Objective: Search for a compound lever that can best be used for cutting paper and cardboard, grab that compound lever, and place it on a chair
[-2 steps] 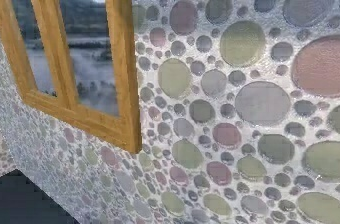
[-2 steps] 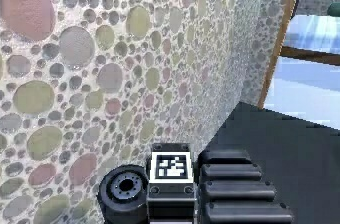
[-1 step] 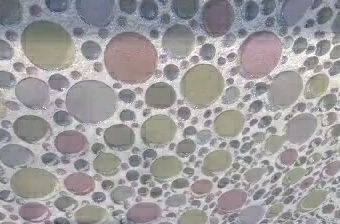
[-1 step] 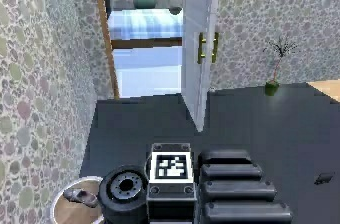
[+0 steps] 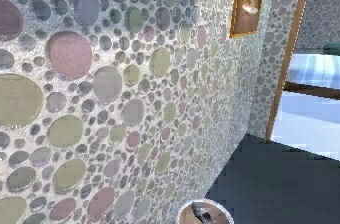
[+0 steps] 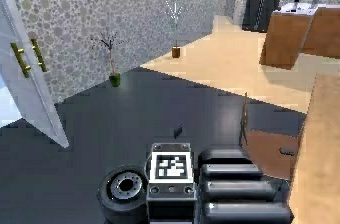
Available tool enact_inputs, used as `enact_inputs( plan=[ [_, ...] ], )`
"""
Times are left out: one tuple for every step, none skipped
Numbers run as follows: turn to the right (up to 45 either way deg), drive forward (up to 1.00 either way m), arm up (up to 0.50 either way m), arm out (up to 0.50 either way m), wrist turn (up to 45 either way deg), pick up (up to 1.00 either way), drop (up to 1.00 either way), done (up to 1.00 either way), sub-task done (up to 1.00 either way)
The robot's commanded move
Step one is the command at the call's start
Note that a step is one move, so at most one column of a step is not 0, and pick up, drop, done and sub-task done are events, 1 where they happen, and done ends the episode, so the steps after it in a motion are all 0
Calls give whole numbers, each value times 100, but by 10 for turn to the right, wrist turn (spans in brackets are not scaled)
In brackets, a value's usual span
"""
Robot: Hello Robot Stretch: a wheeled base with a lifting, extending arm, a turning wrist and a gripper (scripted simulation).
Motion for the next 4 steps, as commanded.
enact_inputs(
  plan=[
    [180,0,0,0,0,0,0,0,0],
    [-450,0,0,0,0,0,0,0,0],
    [-450,0,0,0,0,0,0,0,0],
    [-450,0,0,0,0,0,0,0,0]
  ],
)
